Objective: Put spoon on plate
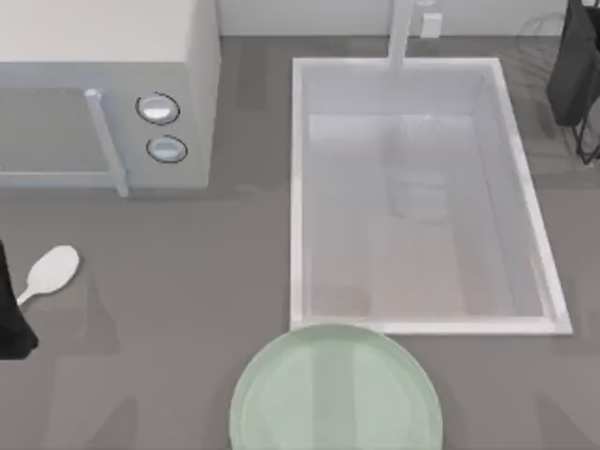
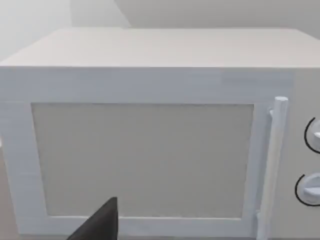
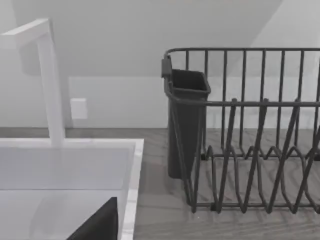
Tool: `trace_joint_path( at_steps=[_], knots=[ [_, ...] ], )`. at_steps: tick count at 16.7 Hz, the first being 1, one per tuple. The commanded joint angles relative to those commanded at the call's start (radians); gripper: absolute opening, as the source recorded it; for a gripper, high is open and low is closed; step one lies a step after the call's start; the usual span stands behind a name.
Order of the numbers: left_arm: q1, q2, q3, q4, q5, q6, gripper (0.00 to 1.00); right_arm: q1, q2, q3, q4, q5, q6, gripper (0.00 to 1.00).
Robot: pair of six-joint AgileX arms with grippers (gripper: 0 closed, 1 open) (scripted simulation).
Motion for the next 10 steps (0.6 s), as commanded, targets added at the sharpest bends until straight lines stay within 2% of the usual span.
trace_joint_path(
  at_steps=[5, 10],
  knots=[
    [0.009, 0.065, 0.060, -0.052, -0.002, 0.037, 1.00, 0.000, 0.000, 0.000, 0.000, 0.000, 0.000, 1.00],
    [0.039, 0.384, 0.297, -0.270, -0.002, 0.187, 1.00, 0.000, 0.000, 0.000, 0.000, 0.000, 0.000, 1.00]
  ],
)
